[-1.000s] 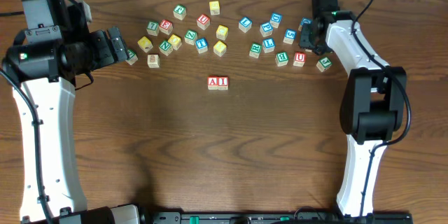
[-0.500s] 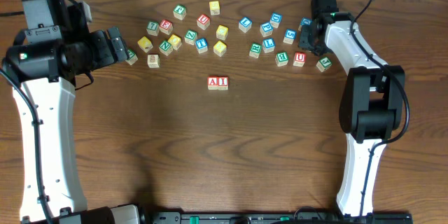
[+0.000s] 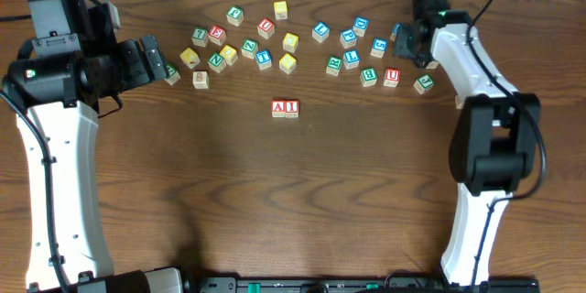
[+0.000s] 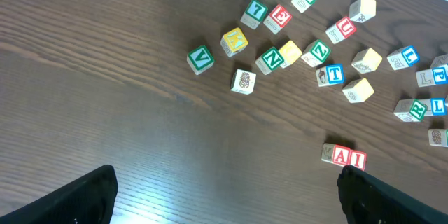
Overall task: Spell out AI2
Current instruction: 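Carry the blue 2 block toward the right of the I block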
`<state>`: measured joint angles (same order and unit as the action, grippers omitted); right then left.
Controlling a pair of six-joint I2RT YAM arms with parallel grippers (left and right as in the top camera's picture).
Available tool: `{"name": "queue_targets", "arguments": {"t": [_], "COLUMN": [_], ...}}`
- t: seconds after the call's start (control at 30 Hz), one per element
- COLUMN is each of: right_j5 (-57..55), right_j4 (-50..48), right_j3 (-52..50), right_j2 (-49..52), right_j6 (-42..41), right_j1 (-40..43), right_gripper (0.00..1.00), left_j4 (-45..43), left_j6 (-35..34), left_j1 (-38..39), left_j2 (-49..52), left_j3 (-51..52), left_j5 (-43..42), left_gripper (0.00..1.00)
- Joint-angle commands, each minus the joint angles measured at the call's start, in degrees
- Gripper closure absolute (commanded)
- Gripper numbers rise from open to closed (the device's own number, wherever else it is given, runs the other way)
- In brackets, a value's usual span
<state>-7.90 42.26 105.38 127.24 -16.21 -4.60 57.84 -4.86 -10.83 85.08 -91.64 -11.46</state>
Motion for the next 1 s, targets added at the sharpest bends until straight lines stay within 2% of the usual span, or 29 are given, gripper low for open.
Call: {"name": "queue_targets", "arguments": {"t": [0.0, 0.33, 0.5, 0.97], "right_j5": [1.1, 11.2, 12.0, 11.9], "right_j4": [1.4, 11.2, 15.1, 16.2], "right_j3": [0.7, 0.7, 0.7, -0.2], "right_j2": [-6.6, -10.6, -10.3, -8.1], "right_j6": [0.7, 0.7, 0.7, 0.2], "right_j1": [0.0, -4.2, -8.5, -20.9], "right_gripper": [0.75, 0.77, 0.76, 0.75], "left_j4": [0.0, 0.0, 0.0, 0.0], "left_j6": [-0.1, -0.1, -0.1, -0.1], "left_j1": [-0.1, -0.1, -0.1, -0.1], "left_j2": [0.5, 0.5, 0.5, 0.5], "left_j3": [-0.5, -0.5, -0.5, -0.5], "left_j5": [0.2, 0.2, 0.2, 0.2], "left_gripper": [0.01, 0.01, 0.01, 0.01]}}
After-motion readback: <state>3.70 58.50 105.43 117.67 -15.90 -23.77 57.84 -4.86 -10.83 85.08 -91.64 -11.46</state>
